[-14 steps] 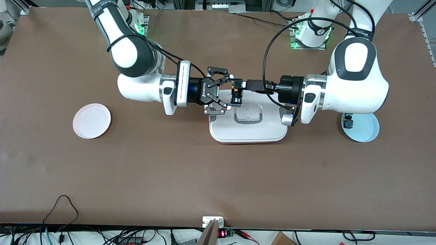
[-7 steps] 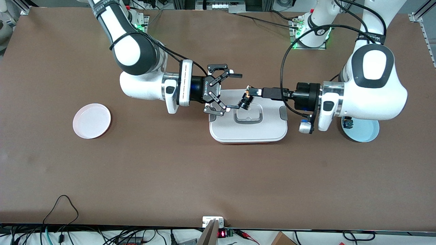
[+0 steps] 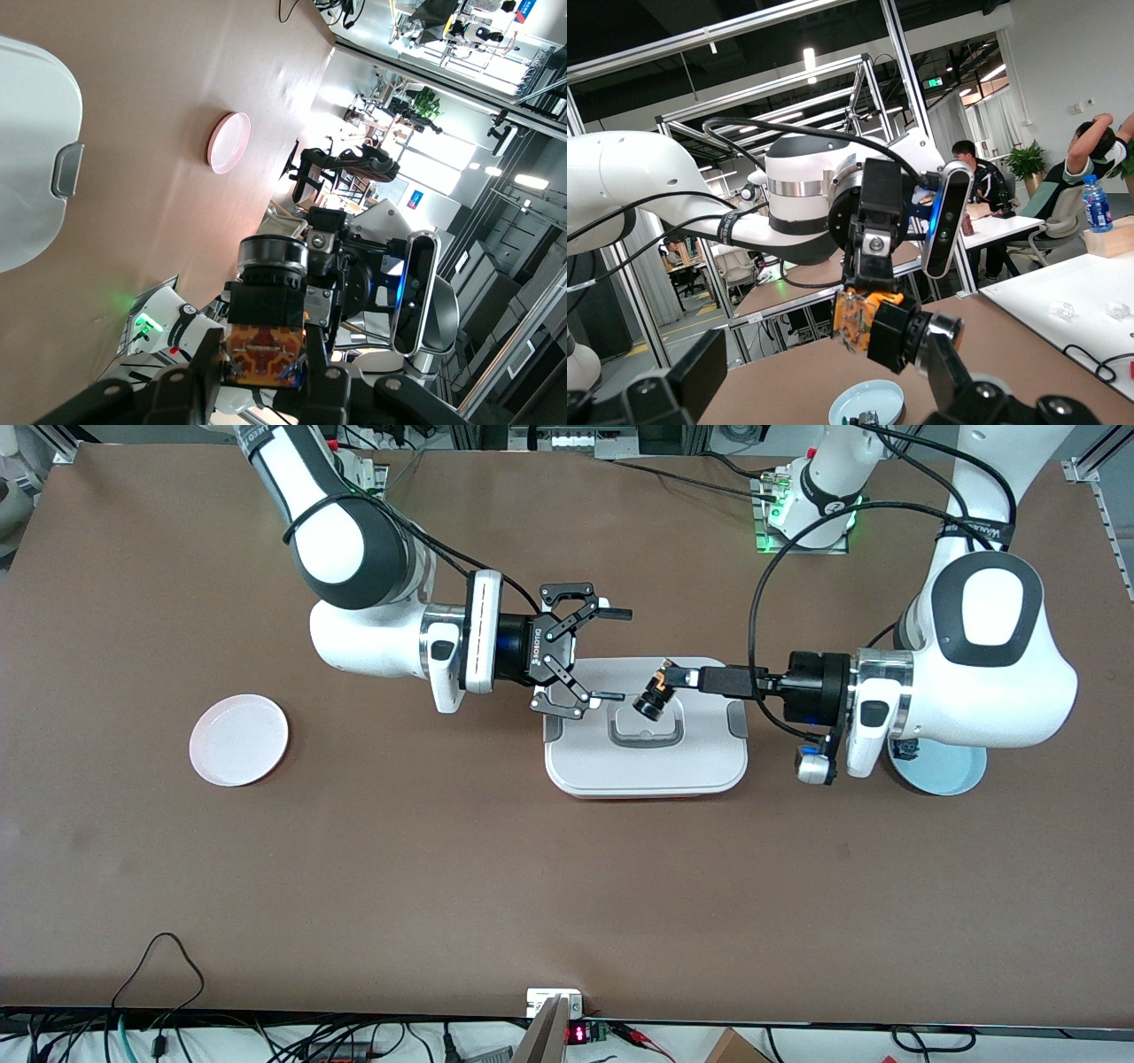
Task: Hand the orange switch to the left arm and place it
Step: 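Open the right gripper and pull the switch away with the left gripper, then lower the switch onto the blue plate with the left gripper and release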
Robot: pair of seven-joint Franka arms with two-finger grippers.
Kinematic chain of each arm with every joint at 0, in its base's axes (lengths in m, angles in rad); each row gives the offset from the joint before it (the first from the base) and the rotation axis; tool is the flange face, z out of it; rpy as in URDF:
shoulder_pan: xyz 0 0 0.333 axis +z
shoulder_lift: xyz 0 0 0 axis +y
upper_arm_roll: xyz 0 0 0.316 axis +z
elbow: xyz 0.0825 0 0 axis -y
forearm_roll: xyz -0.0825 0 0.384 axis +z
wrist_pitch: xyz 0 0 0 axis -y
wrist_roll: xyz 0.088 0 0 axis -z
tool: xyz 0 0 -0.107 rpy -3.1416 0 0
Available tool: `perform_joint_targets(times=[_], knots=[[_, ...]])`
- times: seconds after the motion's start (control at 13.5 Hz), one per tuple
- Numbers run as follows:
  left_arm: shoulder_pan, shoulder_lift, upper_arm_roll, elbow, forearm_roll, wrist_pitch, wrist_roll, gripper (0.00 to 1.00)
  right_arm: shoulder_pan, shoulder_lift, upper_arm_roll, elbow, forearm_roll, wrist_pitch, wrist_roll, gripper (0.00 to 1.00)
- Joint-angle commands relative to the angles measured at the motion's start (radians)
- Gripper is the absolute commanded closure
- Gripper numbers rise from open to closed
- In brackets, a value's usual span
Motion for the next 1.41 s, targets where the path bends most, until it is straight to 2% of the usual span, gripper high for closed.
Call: perform_joint_targets(times=[0.0,0.3,0.59,0.81,1.04,1.26,1.33], knots=[[0.027,0.013,0.003,0.005,-0.001,-0.030,0.043,1.00,0.019,-0.034,-0.007,-0.039,-0.001,0.033,0.003,0.00],[0.102,0.013,0.008,0.007,0.187,-0.142,0.055,1.00,0.003,-0.073,-0.008,-0.093,-0.002,0.033,0.009,0.00],[0.164,0.010,0.006,0.072,0.614,-0.283,0.108,1.00,-0.046,-0.109,-0.011,-0.172,-0.011,0.020,0.001,0.00],[0.178,0.002,0.008,0.062,0.944,-0.322,0.230,1.00,-0.063,-0.130,-0.031,-0.214,-0.025,0.016,0.000,0.00],[0.228,0.010,0.008,0.028,1.210,-0.285,0.351,1.00,-0.082,-0.146,-0.072,-0.238,-0.071,-0.070,0.001,0.00],[0.283,-0.024,0.008,-0.120,1.342,-0.146,0.399,1.00,-0.131,-0.146,-0.129,-0.243,-0.183,-0.215,0.012,0.00],[0.299,-0.045,0.008,-0.183,1.353,-0.086,0.403,1.00,-0.139,-0.146,-0.152,-0.243,-0.226,-0.264,0.046,0.00]])
